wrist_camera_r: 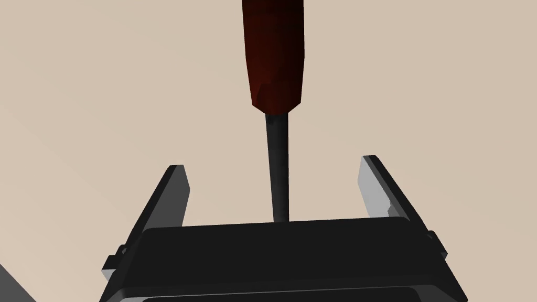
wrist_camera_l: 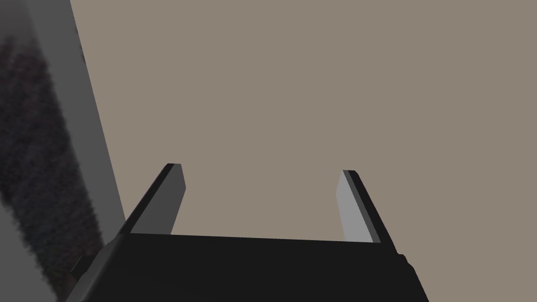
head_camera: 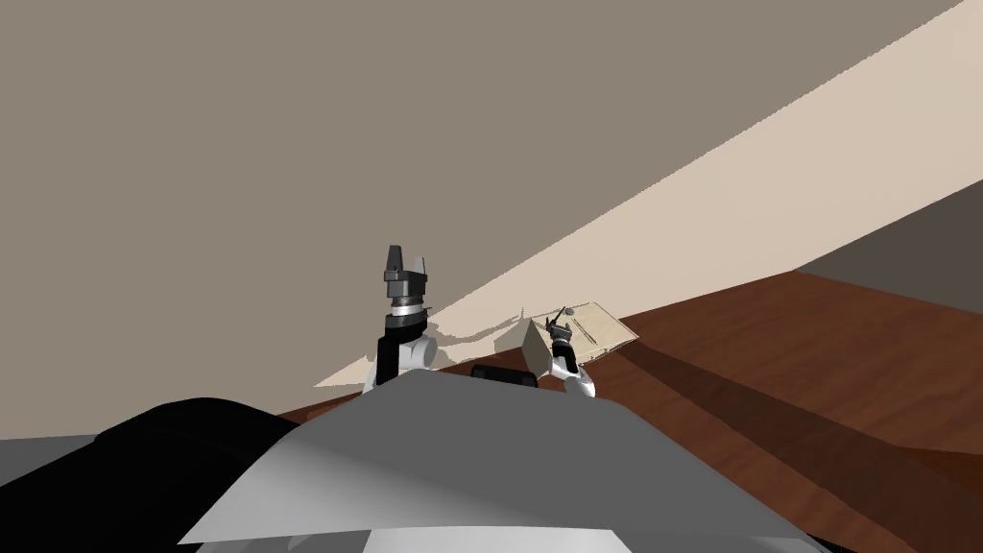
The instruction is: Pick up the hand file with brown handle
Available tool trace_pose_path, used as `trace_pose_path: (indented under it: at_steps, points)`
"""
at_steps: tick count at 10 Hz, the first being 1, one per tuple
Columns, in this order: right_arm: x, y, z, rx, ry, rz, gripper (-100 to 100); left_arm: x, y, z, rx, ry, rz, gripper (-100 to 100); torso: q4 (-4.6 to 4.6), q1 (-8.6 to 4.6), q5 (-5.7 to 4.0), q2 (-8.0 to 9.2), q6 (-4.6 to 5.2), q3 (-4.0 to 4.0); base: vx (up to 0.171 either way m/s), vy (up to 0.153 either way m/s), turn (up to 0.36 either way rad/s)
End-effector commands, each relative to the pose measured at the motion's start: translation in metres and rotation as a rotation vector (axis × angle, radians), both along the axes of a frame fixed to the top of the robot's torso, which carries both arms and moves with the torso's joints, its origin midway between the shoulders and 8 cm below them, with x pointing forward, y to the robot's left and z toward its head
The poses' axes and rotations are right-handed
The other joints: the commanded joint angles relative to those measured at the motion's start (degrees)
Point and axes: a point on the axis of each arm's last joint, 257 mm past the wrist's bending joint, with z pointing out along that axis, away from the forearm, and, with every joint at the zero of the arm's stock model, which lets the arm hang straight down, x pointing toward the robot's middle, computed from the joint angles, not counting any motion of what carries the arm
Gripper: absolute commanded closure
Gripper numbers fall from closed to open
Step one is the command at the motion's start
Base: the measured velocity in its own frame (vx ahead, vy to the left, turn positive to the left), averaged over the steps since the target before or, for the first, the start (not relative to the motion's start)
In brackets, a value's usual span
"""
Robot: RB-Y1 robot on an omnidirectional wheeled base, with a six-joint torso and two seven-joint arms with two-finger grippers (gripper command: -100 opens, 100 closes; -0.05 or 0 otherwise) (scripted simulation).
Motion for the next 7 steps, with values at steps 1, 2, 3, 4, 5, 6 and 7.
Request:
trace_pose_path:
  at_steps: [1, 2, 3, 4, 5, 6, 7]
  points:
    - [-0.013, -0.018, -0.003, 0.005, 0.001, -0.046, -100, 0.000, 0.000, 0.000, 0.000, 0.000, 0.000, 0, 0.00, 0.00, 0.00, 0.00, 0.00, 0.00, 0.005, -0.002, 0.262]
    - [-0.026, -0.035, -0.005, 0.010, 0.002, -0.090, -100, 0.000, 0.000, 0.000, 0.000, 0.000, 0.000, 0, 0.01, 0.03, 0.01, 0.01, -0.04, 0.01, 0.011, -0.012, 0.391]
    - [-0.040, -0.053, -0.006, 0.013, 0.002, -0.135, -100, 0.000, 0.000, 0.000, 0.000, 0.000, 0.000, 0, 0.01, 0.00, 0.01, 0.02, -0.03, 0.01, 0.010, -0.017, 0.431]
    - [-0.041, -0.053, -0.007, 0.013, 0.003, -0.136, -100, 0.000, 0.000, 0.000, 0.000, 0.000, 0.000, 0, 0.01, -0.01, 0.00, 0.03, -0.03, 0.02, 0.007, -0.016, 0.218]
    - [-0.041, -0.053, -0.007, 0.013, 0.003, -0.136, -100, 0.000, 0.000, 0.000, 0.000, 0.000, 0.000, 0, 0.01, -0.03, 0.00, 0.02, 0.00, 0.01, 0.003, -0.007, 0.023]
    - [-0.056, -0.070, -0.008, 0.014, 0.004, -0.180, -100, 0.000, 0.000, 0.000, 0.000, 0.000, 0.000, 0, 0.00, -0.01, 0.00, 0.01, 0.01, 0.01, 0.004, 0.002, 0.288]
    - [-0.072, -0.087, -0.008, 0.015, 0.004, -0.224, -100, 0.000, 0.000, 0.000, 0.000, 0.000, 0.000, 0, 0.01, 0.03, 0.01, 0.01, -0.03, 0.01, 0.006, -0.009, 0.416]
